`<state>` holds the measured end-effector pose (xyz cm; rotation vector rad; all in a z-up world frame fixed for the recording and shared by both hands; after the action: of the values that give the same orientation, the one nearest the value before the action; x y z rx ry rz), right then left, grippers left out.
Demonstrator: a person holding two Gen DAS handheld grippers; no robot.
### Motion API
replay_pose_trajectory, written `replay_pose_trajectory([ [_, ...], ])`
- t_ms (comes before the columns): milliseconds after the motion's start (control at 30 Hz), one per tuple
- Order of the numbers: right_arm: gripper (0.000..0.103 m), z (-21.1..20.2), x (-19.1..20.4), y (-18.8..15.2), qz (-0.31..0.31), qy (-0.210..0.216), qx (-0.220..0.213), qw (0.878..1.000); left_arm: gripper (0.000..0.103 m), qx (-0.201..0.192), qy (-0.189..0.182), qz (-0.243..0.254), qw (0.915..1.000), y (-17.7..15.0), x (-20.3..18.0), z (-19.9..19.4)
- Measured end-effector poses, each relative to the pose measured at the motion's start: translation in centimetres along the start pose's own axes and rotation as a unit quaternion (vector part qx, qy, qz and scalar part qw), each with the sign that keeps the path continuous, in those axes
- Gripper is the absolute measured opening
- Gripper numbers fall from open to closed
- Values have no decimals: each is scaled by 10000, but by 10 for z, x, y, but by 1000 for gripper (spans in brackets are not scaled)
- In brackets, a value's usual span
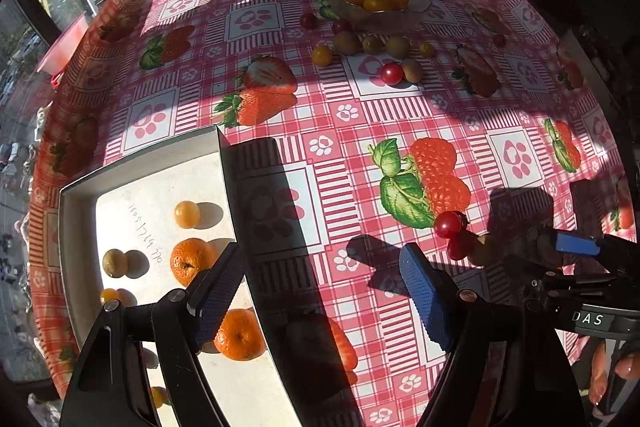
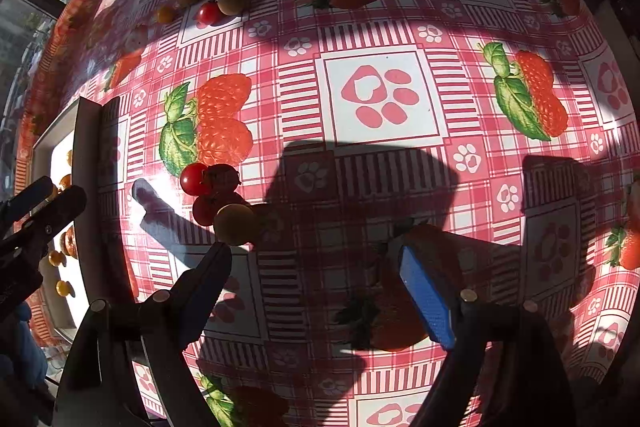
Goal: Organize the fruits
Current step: 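Grasp a red cherry tomato with the left gripper while the right grasps a brown kiwi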
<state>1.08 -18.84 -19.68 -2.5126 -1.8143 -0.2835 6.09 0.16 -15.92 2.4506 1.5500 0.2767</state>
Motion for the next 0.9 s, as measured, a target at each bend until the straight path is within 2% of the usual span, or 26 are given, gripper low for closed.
replay_pose_trajectory([
  [200, 88, 5, -6, -5, -274, -1, -61, 9996, 80, 119, -300, 388, 9987, 15, -32, 24],
  [400, 88, 8, 7, -15, -881, 124, -185, 9959, 80, 251, -717, 526, 9957, 26, -50, 43],
  [633, 87, 12, 27, -22, -1375, 337, -410, 9891, 79, 367, -761, 560, 9949, 31, -62, 58],
  [667, 86, 12, 30, -22, -1411, 347, -457, 9883, 77, 387, -735, 584, 9948, 31, -64, 60],
  [700, 84, 12, 34, -21, -1454, 353, -514, 9874, 67, 424, -719, 611, 9946, 31, -65, 62],
  [800, 75, 12, 42, -18, -1540, 406, -646, 9851, 65, 433, -610, 690, 9948, 31, -69, 63],
  [900, 65, 15, 54, -11, -1677, 424, -736, 9822, 57, 437, -472, 733, 9952, 33, -73, 65],
])
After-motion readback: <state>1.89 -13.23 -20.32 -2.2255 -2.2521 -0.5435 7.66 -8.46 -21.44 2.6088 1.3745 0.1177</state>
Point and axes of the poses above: each gripper's, at about its wrist camera, not at the fingertips, and z roughly the way its jaws point, x to its left, y to its top, the point moved 5 cm from there along z, roughly the way its jaws point, and after that the axes turned 10 degrees about z, right-handed, at the moved point
